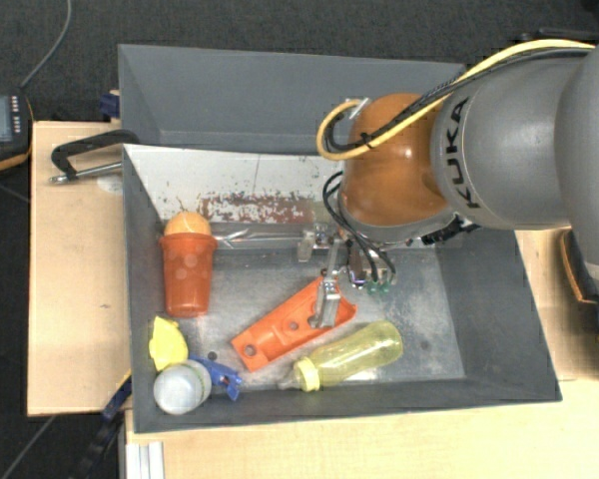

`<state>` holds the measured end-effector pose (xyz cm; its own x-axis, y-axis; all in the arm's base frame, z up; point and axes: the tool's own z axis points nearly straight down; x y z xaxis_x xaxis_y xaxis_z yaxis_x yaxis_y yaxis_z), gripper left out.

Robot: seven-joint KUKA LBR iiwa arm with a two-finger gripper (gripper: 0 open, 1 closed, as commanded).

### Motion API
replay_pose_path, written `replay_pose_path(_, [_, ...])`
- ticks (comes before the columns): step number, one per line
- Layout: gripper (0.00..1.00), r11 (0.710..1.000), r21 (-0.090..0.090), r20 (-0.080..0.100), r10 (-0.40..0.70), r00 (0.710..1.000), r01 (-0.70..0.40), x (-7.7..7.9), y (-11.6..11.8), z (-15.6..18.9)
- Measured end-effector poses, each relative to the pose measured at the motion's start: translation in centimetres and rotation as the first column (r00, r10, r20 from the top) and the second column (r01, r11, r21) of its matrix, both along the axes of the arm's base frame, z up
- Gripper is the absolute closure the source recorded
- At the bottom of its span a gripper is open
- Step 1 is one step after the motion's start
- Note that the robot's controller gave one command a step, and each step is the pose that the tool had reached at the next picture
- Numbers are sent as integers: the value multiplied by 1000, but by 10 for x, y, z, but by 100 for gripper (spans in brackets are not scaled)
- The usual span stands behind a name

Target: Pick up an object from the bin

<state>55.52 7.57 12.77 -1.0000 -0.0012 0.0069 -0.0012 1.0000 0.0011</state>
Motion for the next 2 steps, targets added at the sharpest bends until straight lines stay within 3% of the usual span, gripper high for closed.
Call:
replay_pose_path(1, [0, 1000, 1, 8, -1, 1000, 1, 2, 0, 5])
replay_pose_path(2, [0, 984, 1, 13, 180, 984, -180, -4, -7, -17])
